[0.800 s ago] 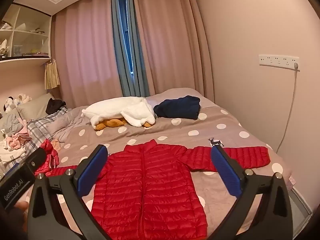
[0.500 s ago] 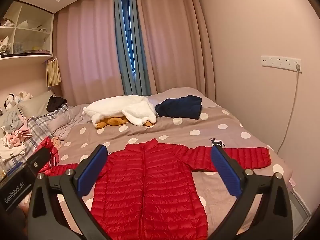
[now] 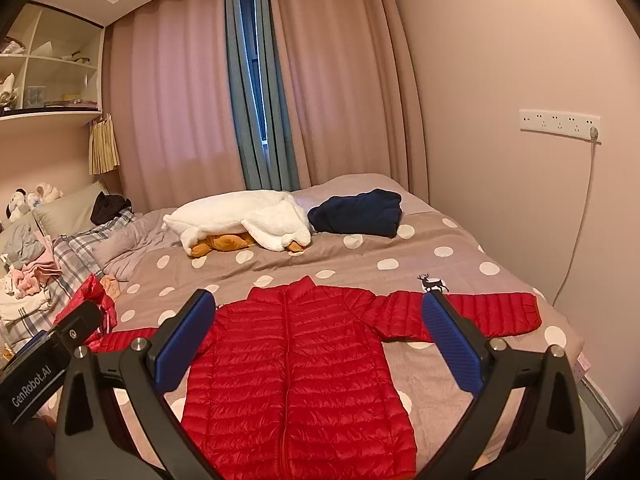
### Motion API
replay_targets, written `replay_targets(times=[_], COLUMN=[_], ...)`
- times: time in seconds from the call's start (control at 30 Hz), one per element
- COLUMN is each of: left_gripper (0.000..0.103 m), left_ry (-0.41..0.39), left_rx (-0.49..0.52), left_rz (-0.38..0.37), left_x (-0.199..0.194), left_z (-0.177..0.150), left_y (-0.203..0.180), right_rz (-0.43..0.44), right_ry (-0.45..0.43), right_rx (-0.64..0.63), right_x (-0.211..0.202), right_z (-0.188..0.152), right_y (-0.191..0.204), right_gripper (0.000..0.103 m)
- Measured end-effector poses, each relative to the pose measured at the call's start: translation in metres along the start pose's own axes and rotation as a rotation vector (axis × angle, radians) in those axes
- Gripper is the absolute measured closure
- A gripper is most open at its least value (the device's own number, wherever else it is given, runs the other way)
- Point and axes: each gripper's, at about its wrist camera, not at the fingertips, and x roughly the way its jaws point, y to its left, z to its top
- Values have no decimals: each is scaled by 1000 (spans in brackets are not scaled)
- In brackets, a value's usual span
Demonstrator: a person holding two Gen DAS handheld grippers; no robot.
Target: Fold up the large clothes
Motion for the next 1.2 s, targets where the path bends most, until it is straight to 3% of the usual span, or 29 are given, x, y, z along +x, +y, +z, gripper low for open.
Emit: replay_targets(times=[1.03, 1.2], left_gripper=[0, 0], left_ry=[16, -3], left_rx=[-18, -18], left_rz=[30, 69], left_x=[4, 5], left_z=[3, 5], left_y=[0, -2], right_rz=[-8, -10], right_ry=[12, 17], right_rx=[-4, -14], right_x=[2, 3], right_z=[-4, -3], right_y=[-1, 0], right_gripper=[0, 0])
